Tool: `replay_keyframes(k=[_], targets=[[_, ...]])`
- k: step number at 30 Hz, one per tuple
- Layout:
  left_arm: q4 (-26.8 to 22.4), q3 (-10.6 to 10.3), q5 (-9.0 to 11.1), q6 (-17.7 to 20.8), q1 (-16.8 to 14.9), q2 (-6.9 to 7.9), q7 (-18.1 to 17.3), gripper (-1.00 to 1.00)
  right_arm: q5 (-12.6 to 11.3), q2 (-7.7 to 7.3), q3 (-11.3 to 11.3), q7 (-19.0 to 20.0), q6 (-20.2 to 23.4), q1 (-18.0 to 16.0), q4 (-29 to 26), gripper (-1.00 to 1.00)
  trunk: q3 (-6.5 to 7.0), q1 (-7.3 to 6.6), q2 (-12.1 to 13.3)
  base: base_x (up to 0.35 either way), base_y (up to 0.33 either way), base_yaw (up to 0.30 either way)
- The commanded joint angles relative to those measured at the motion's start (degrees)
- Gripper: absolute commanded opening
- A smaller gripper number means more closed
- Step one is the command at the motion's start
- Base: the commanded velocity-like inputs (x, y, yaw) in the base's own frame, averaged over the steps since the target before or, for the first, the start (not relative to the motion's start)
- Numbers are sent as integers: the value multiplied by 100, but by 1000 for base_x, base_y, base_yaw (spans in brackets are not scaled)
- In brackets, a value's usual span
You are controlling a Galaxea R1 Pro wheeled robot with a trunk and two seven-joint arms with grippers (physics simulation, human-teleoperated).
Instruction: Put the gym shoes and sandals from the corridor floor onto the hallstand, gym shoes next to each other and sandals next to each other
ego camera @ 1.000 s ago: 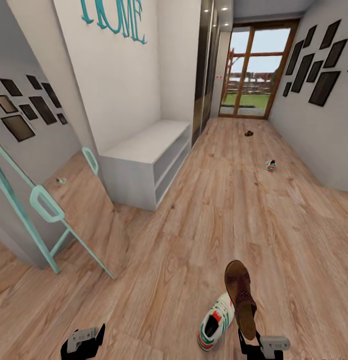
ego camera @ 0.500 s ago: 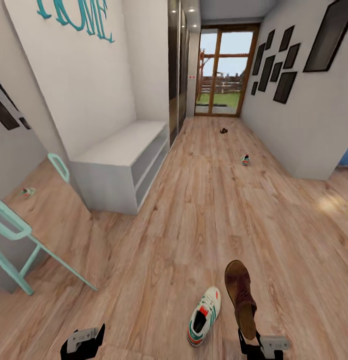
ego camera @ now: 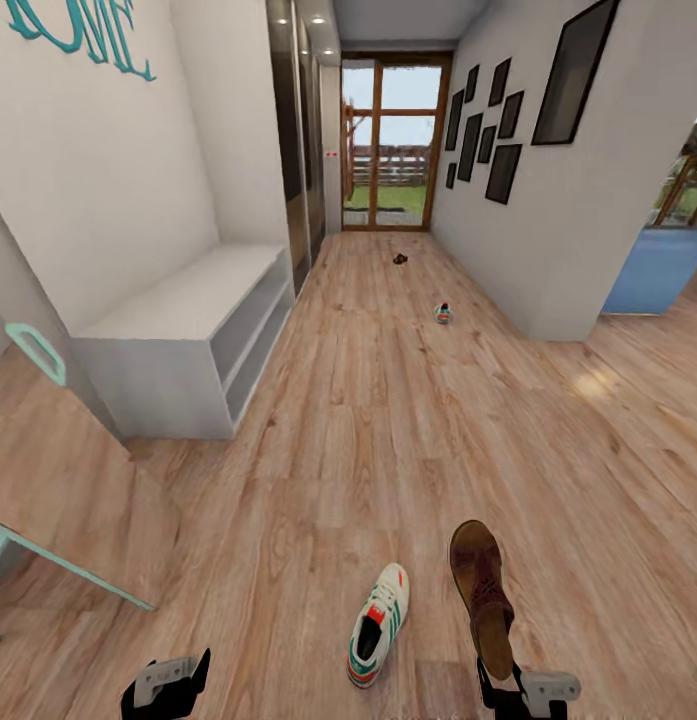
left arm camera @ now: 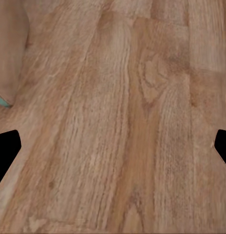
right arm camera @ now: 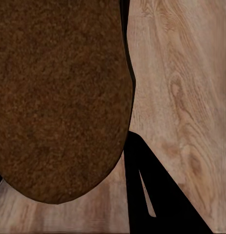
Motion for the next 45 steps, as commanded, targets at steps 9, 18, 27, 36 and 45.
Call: replay_keyframes(k=[9, 18, 27, 36, 45], targets=[[3, 24, 27, -7, 7, -1, -53, 100, -17, 0, -1, 5, -13, -4, 0, -100, -4, -1, -2, 0, 0, -300], [3, 24, 21, -7, 7, 1, -53, 100, -17, 0, -10, 5, -9, -4, 0, -100, -4, -1, -2, 0, 0, -300], [3, 18, 9, -7, 7, -6, -53, 100, -17, -2, -17, 5, -4, -4, -7, -100, -4, -1, -2, 0, 0, -300], [3, 12, -26, 1, 7, -8, -57, 100, -12, 0, -18, 5, -4, -4, -46, -100, -4, -1, -2, 0, 0, -184], [5, -6, -34, 23, 3, -13, -54, 100, -2, -25, -23, 7, 44, -2, -125, -100, -4, -1, -2, 0, 0, -17]])
